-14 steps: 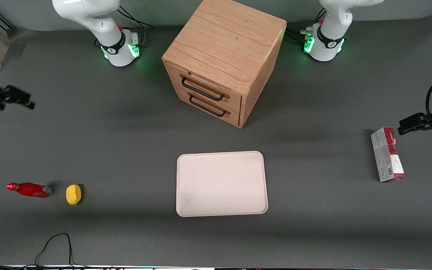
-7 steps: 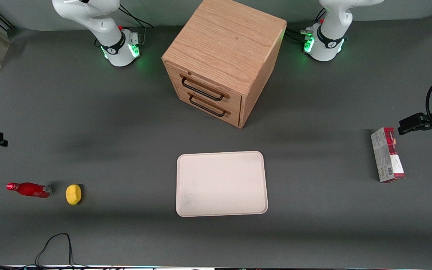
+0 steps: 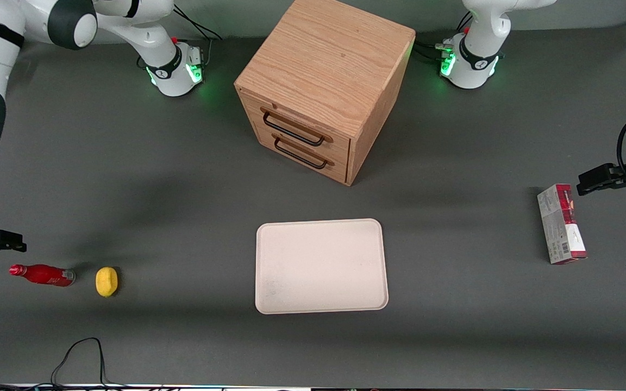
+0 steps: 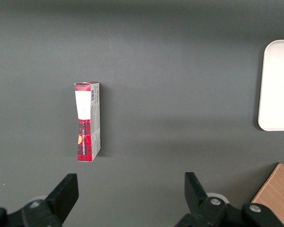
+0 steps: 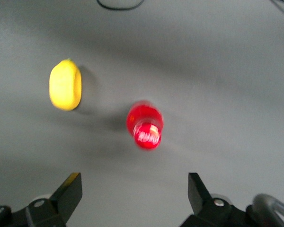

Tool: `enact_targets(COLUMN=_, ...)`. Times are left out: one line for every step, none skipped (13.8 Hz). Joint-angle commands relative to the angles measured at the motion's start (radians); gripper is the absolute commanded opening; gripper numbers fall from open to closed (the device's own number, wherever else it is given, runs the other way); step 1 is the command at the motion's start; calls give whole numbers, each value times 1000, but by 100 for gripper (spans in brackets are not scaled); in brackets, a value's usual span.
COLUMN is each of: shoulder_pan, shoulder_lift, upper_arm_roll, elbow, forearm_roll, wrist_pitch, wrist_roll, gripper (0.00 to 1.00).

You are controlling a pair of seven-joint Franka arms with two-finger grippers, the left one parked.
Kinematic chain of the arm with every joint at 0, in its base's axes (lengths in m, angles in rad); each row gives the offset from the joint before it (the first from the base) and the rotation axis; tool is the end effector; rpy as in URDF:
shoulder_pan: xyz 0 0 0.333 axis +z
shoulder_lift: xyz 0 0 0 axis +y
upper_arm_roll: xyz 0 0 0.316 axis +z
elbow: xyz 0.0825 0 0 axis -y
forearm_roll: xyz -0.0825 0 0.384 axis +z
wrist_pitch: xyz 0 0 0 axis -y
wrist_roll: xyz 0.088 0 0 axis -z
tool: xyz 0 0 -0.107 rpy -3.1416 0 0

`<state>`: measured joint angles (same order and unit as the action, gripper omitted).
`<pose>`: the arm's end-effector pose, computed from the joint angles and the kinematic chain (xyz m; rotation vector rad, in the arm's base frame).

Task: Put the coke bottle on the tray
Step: 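Move the right gripper down over the red Coca-Cola bottle beside the lemon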

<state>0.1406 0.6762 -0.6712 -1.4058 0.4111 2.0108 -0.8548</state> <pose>0.6750 -0.2501 0.3728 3.0461 0.4396 0.0722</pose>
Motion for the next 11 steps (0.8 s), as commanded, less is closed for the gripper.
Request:
enact_targets(shoulder_pan=-10, shoulder_lift=74, upper_arm_roll=-18, elbow=41, forearm_roll=113, wrist_pitch=28, wrist_roll=-92, gripper=99)
enact_targets(shoulder_pan=-12, shoulder_lift=88, upper_arm_roll=-18, elbow=42, forearm_roll=129, wrist_pitch=35, wrist_roll=-95, gripper=99)
enact_targets(shoulder_pan=-13, shoulder_lift=95, upper_arm_roll=-18, elbow=41, forearm_roll=141, wrist_pitch=51, wrist_roll=-95, gripper=99)
enact_targets(shoulder_pan=-15, shoulder_lift=103, upper_arm_roll=-18, elbow=39, forearm_roll=149, wrist_pitch=63, wrist_roll=-96, gripper=99)
enact_targets(shoulder_pan=-19, shoulder_lift=114, upper_arm_roll=-18, elbow=41, forearm_roll=161, wrist_pitch=71, wrist_roll=-116, gripper=97)
enact_targets(shoulder_pan=-19, shoulder_lift=126, upper_arm_roll=-19, elbow=41, forearm_roll=204, wrist_pitch=91, wrist_roll=-153, gripper=91)
enact_targets(shoulder_pan=-19, shoulder_lift=129, upper_arm_roll=-19, elbow=42, forearm_roll=212, wrist_pitch=91, wrist_roll=-159, gripper=84)
enact_targets(shoulder_pan=-19, shoulder_lift=131, upper_arm_roll=-19, elbow=45, forearm_roll=212, wrist_pitch=92, wrist_roll=-159, gripper=75)
enact_targets(shoulder_pan=-19, shoulder_lift=132, upper_arm_roll=-19, elbow=47, forearm_roll=213, wrist_pitch=91, wrist_roll=-158, gripper=67)
enact_targets(shoulder_pan=-21, shoulder_lift=132, upper_arm_roll=-19, elbow=47, forearm_roll=213, wrist_pitch=92, wrist_roll=-159, gripper=59)
enact_targets(shoulder_pan=-19, shoulder_lift=134, upper_arm_roll=-19, elbow=47, forearm_roll=213, wrist_pitch=92, wrist_roll=-158, gripper=49)
